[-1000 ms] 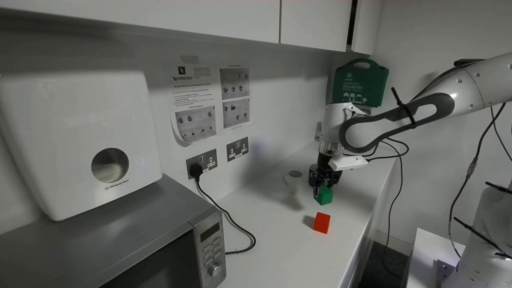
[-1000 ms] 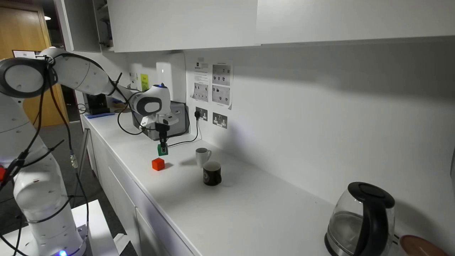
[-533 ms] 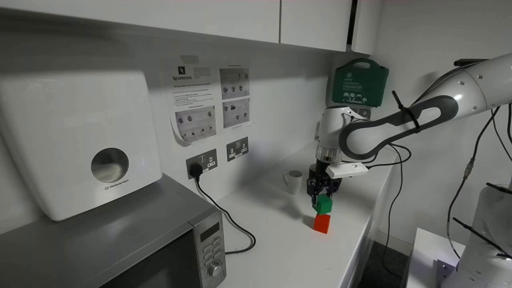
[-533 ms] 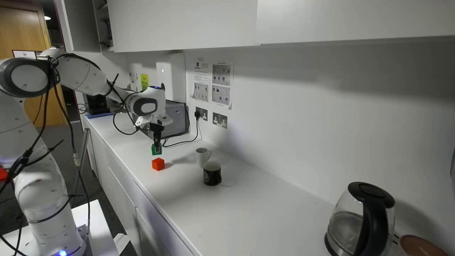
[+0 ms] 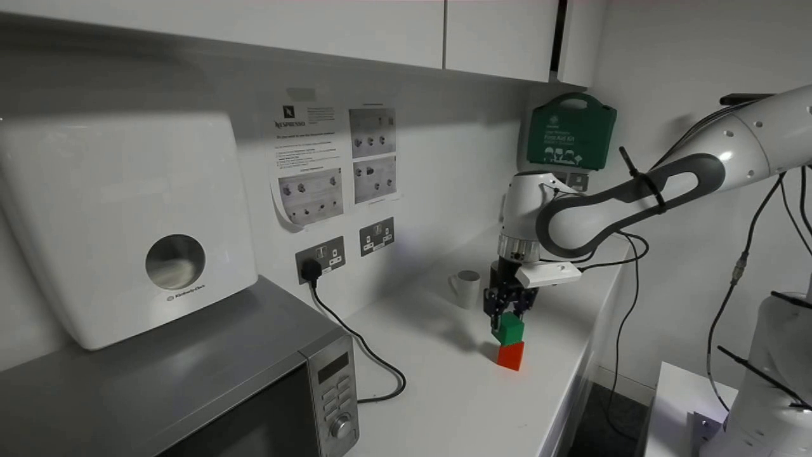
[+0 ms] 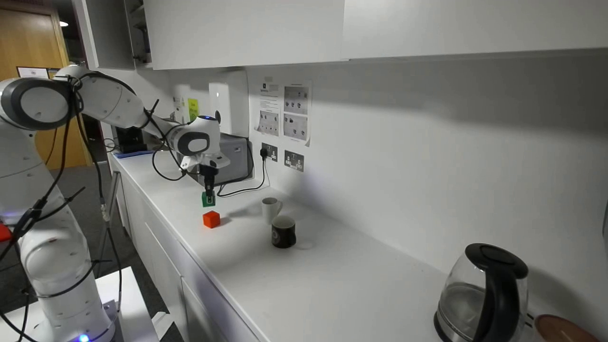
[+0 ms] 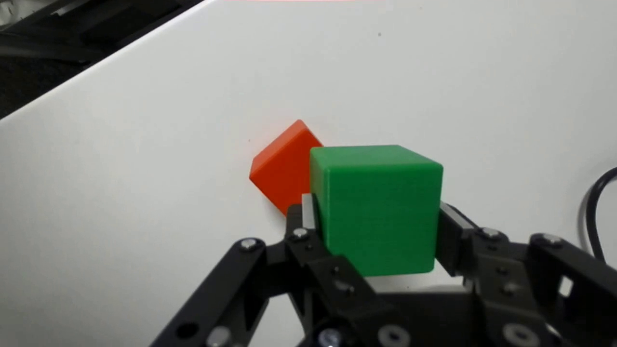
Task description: Put the mugs on the table and then stack the blocks
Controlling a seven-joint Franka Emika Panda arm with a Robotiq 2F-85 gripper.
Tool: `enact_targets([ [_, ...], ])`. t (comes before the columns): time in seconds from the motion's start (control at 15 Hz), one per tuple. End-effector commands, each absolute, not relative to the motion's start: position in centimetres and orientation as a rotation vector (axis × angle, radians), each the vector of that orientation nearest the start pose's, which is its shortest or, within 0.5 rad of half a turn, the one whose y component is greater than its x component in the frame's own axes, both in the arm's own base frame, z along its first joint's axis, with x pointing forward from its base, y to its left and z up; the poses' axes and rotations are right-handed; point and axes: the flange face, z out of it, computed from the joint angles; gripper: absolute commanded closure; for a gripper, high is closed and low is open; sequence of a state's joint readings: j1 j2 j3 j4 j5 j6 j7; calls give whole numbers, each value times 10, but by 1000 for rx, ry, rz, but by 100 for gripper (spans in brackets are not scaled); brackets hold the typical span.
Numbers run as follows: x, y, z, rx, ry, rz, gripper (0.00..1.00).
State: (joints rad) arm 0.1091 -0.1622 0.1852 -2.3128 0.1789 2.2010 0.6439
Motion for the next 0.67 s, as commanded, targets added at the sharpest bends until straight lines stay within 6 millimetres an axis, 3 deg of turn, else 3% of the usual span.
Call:
enact_targets([
  [0.0, 471, 132, 405, -2989, 542, -3, 68],
  [0.27, 472, 119, 391, -3083, 358, 32, 68],
  [0.6, 474, 118, 384, -3131, 255, 51, 68],
])
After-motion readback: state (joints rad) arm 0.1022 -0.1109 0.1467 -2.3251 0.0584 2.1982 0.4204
